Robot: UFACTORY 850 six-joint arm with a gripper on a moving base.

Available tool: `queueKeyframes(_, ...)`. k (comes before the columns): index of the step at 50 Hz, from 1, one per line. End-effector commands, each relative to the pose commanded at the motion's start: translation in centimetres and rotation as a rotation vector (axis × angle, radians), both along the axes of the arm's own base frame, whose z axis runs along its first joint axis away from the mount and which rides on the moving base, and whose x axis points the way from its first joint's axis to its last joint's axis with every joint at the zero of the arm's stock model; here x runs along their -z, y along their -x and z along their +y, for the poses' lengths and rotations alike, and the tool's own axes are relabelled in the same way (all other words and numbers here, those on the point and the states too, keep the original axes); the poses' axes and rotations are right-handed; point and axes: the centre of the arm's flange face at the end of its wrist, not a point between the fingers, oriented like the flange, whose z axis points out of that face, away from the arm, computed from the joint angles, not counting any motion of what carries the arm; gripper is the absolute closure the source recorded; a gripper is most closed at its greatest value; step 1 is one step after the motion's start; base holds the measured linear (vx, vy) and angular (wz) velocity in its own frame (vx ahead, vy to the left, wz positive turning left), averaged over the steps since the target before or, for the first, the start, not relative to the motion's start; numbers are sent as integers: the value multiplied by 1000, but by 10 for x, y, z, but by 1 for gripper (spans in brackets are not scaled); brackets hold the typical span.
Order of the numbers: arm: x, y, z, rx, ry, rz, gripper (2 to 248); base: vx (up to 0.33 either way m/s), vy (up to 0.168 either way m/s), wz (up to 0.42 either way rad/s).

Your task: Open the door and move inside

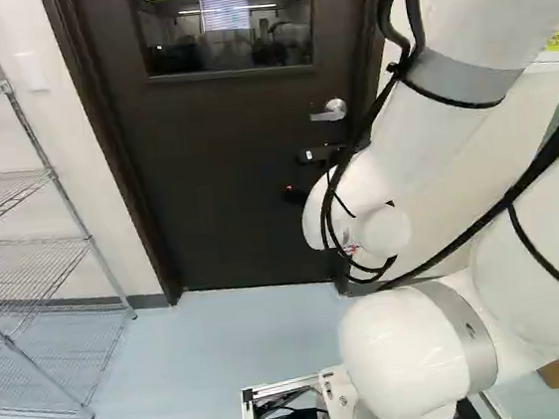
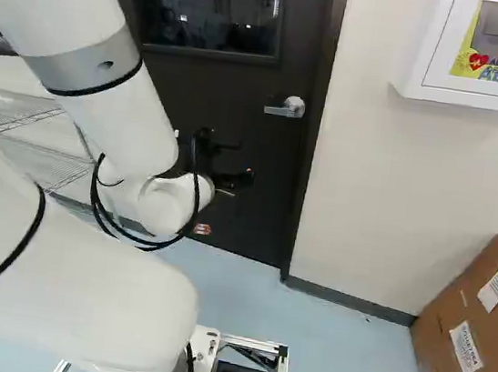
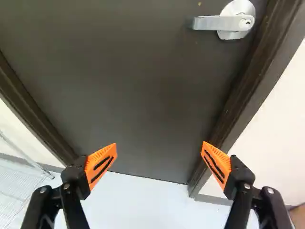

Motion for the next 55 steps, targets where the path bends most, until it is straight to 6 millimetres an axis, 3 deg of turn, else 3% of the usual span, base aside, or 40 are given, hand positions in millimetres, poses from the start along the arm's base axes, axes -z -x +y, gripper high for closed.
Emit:
queueKeyframes(35, 0, 0, 0, 0, 0, -1, 3, 4, 0, -33)
queueKeyframes(55, -16, -11, 2, -6, 0, -47, 3, 0, 0, 0)
